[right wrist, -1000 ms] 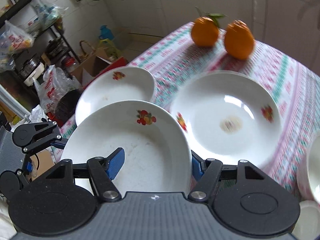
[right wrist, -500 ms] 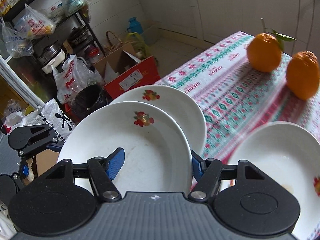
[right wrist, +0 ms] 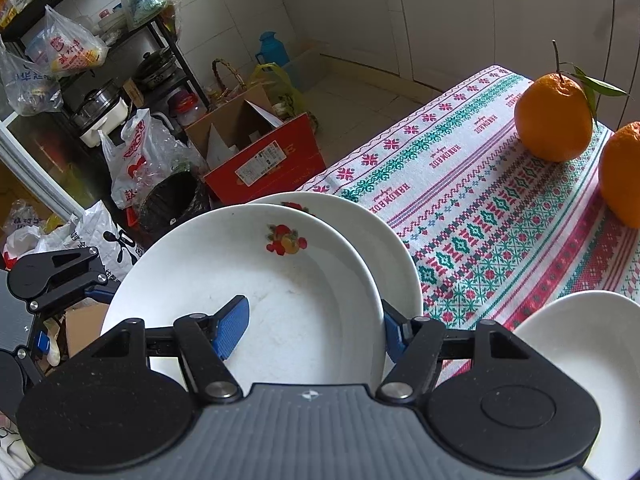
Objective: Organize plates and bowls
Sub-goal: 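Lower the held plate onto the other white plate with the right tool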
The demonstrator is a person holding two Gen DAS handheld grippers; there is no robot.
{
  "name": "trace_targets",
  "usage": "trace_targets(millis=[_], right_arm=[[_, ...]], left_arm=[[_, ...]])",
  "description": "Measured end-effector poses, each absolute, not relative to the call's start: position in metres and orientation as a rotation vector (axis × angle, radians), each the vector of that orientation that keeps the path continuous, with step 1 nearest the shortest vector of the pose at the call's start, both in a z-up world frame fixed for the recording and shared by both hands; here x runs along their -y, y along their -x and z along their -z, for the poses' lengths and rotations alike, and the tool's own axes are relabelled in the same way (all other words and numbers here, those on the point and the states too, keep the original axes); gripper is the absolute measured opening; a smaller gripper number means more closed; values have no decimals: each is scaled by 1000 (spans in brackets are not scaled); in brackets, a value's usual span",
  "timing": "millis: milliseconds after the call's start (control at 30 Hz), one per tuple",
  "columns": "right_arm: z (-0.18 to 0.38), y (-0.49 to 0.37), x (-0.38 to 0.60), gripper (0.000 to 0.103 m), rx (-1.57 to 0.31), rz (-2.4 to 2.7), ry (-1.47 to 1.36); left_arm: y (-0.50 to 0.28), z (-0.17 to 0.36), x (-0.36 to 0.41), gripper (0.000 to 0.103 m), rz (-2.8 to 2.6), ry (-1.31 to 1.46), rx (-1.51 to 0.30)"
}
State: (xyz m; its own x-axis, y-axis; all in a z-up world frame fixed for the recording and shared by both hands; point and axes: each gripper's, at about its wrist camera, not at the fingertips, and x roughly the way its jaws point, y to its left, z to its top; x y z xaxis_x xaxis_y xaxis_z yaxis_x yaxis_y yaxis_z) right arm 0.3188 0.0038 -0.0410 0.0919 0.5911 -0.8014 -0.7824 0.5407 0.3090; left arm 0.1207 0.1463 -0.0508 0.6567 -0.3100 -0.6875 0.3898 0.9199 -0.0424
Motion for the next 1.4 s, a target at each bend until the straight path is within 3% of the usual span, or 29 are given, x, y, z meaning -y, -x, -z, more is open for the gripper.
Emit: trace_targets(millis=[1400], right_arm=[[28, -301, 27, 77, -1062, -940, 177]], left_arm=[[-138, 66, -153, 88, 377, -182, -780]])
